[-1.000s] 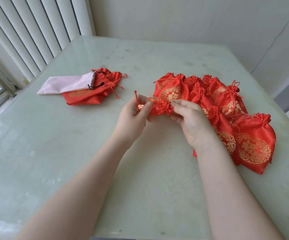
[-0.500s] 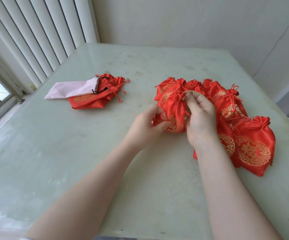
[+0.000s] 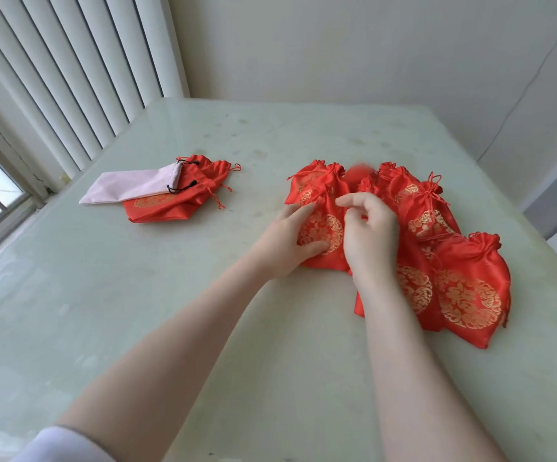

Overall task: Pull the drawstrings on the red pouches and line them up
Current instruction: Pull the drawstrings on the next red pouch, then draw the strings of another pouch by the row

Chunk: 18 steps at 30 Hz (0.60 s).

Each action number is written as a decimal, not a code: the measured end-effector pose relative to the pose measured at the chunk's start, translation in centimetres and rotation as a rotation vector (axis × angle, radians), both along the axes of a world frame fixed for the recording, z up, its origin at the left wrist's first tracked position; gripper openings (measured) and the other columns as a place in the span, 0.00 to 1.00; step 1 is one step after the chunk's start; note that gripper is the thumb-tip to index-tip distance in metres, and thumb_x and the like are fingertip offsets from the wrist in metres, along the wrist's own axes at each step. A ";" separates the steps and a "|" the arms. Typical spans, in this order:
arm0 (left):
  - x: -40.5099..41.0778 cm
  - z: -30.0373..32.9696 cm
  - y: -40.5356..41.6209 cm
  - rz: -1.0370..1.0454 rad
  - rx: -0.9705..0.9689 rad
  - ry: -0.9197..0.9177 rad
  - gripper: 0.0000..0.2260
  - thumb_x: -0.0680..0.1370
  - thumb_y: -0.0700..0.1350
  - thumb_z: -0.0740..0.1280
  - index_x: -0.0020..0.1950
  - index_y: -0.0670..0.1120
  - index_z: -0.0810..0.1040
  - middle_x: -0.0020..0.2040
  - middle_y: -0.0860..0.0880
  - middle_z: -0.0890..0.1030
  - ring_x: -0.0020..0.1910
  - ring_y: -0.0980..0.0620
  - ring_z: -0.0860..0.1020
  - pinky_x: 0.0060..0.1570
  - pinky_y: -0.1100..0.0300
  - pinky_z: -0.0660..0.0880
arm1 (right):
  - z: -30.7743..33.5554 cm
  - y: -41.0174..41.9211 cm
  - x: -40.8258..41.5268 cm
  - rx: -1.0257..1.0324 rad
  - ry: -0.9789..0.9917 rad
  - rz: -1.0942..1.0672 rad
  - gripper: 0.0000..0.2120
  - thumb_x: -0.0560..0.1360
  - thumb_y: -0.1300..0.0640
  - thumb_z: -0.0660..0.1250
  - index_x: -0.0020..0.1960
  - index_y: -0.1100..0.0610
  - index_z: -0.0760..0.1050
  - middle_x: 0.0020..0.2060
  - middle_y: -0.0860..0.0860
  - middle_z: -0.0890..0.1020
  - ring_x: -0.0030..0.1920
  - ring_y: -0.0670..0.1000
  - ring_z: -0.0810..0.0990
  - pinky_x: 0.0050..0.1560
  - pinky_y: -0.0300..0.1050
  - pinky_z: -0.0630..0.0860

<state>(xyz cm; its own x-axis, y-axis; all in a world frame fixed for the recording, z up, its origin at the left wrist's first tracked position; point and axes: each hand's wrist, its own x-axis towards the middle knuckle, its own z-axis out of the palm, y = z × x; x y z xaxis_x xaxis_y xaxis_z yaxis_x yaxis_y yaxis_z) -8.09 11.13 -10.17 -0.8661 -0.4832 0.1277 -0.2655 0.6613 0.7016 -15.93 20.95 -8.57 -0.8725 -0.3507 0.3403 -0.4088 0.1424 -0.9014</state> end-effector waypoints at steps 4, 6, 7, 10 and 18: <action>-0.8 0.3 0.1 0.010 -0.070 0.031 0.34 0.74 0.44 0.70 0.75 0.42 0.57 0.74 0.44 0.59 0.73 0.48 0.60 0.66 0.67 0.54 | 0.0 -0.1 0.0 0.014 -0.016 0.071 0.13 0.72 0.68 0.58 0.43 0.56 0.79 0.43 0.48 0.82 0.48 0.46 0.78 0.52 0.38 0.72; -1.4 0.4 0.4 0.040 -0.081 0.033 0.33 0.74 0.43 0.69 0.75 0.43 0.57 0.75 0.44 0.59 0.73 0.48 0.59 0.66 0.65 0.55 | 0.0 0.0 0.0 0.016 -0.032 0.081 0.14 0.73 0.68 0.58 0.43 0.53 0.78 0.43 0.47 0.81 0.48 0.46 0.78 0.52 0.38 0.71; -1.7 0.4 0.5 0.055 -0.080 0.025 0.33 0.74 0.44 0.69 0.75 0.43 0.57 0.75 0.44 0.59 0.73 0.48 0.59 0.67 0.64 0.55 | 0.0 0.0 -0.1 0.024 -0.038 0.082 0.14 0.73 0.67 0.58 0.43 0.53 0.78 0.43 0.46 0.81 0.48 0.46 0.78 0.52 0.38 0.71; -1.8 0.2 0.1 0.095 -0.079 0.020 0.31 0.75 0.47 0.69 0.74 0.47 0.60 0.73 0.43 0.61 0.72 0.45 0.61 0.69 0.57 0.59 | -0.3 -0.1 -0.1 0.071 -0.015 0.096 0.13 0.74 0.67 0.58 0.45 0.55 0.79 0.45 0.48 0.82 0.49 0.47 0.78 0.53 0.41 0.73; 3.7 -0.2 -4.5 0.389 -0.032 0.113 0.16 0.77 0.41 0.65 0.65 0.41 0.73 0.65 0.44 0.73 0.66 0.47 0.69 0.61 0.63 0.61 | -2.0 -2.0 1.9 0.244 0.417 0.268 0.11 0.68 0.66 0.58 0.39 0.60 0.79 0.42 0.54 0.82 0.47 0.58 0.79 0.53 0.41 0.66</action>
